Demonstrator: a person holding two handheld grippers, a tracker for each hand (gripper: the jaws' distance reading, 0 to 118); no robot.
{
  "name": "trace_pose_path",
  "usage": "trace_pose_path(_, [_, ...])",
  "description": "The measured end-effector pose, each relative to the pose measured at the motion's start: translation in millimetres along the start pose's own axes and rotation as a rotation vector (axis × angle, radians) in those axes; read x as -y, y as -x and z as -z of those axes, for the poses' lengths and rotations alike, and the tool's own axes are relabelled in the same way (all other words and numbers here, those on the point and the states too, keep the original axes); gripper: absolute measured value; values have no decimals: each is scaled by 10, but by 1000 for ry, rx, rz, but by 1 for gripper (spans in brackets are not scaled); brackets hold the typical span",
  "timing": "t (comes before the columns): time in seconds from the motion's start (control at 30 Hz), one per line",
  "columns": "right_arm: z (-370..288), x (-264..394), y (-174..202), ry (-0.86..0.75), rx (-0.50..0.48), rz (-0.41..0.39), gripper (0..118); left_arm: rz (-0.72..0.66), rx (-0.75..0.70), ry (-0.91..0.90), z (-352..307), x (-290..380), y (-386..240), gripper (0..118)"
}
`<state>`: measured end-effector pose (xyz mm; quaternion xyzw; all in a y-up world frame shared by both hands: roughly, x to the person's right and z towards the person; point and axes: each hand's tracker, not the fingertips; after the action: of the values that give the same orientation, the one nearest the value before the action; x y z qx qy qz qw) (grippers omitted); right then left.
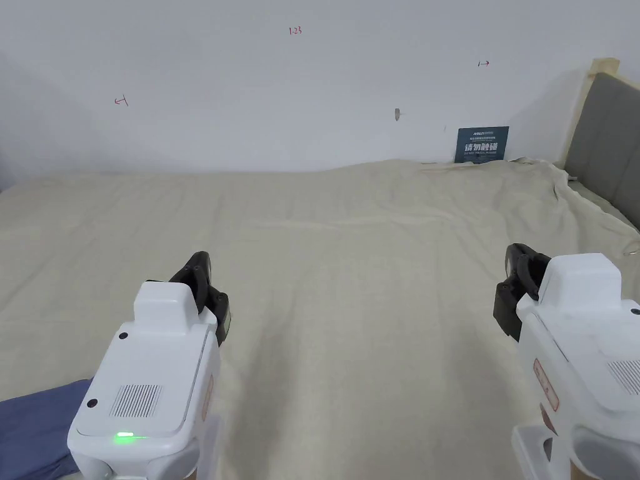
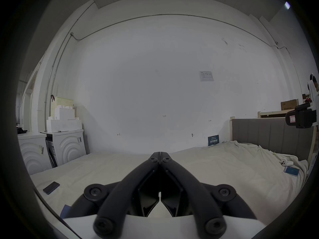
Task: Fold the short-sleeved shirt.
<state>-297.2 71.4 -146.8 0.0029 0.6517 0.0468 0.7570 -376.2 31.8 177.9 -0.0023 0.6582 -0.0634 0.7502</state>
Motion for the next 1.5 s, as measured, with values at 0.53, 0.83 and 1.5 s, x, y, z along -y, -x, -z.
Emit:
trace_pose_path(0.53, [17,23,-13,0,3,-9,1,-6,-11,4,6,4,29,0])
trace_pose_path(0.83, [13,14,15,-1,17,-14,92,-48,-54,22,35,51,122,88])
trace_pose_path(1.5, [-42,-36,40,-23,18,13,118,-41,-64,-11,-13,10,157,118])
